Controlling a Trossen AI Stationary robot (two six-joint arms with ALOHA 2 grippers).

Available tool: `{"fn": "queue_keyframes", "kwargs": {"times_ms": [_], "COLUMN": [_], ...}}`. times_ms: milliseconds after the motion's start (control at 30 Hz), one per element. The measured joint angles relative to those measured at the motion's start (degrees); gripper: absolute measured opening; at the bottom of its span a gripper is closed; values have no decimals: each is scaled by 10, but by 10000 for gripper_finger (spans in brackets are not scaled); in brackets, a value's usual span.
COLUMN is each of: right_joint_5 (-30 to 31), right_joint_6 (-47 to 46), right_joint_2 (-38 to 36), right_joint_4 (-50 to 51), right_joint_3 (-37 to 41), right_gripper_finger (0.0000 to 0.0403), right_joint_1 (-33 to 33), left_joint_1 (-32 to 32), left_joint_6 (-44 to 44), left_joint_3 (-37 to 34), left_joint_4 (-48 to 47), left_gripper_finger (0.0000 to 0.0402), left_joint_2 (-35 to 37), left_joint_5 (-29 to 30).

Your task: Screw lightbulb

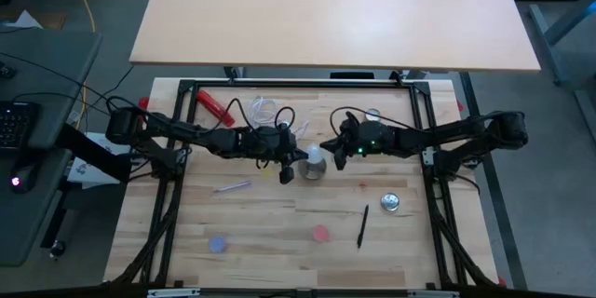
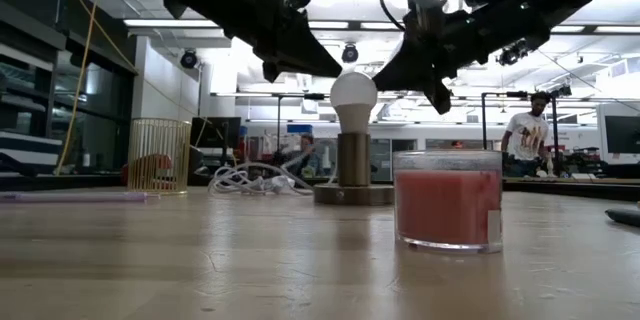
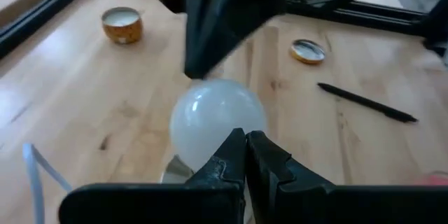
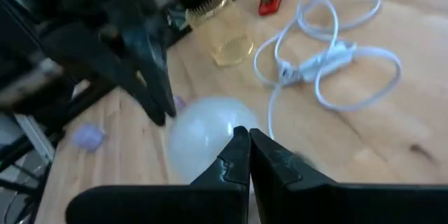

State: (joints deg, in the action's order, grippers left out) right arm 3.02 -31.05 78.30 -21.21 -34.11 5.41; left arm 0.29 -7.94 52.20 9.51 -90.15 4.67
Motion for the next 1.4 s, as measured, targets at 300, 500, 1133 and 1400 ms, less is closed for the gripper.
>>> {"fn": "queue_keyframes", "kwargs": {"times_ms": [300,500,1133,1400], "right_joint_5": [-1,-3,83,105], "right_joint_6": [7,15,-85,-101], "right_joint_2": [0,-44,-54,-3], "right_joint_4": [-28,-10,66,-13], "right_joint_3": [0,0,0,0], "right_gripper_finger": [0,0,0,0], "right_joint_1": [26,30,-139,-146], "left_joint_1": [-22,-17,97,97], "left_joint_6": [16,67,52,50], "left_joint_3": [0,0,0,0], "left_joint_4": [12,7,79,110], "left_gripper_finger": [0,0,0,0], "left_joint_2": [11,81,-65,-69], "left_joint_5": [22,78,-60,-60]}}
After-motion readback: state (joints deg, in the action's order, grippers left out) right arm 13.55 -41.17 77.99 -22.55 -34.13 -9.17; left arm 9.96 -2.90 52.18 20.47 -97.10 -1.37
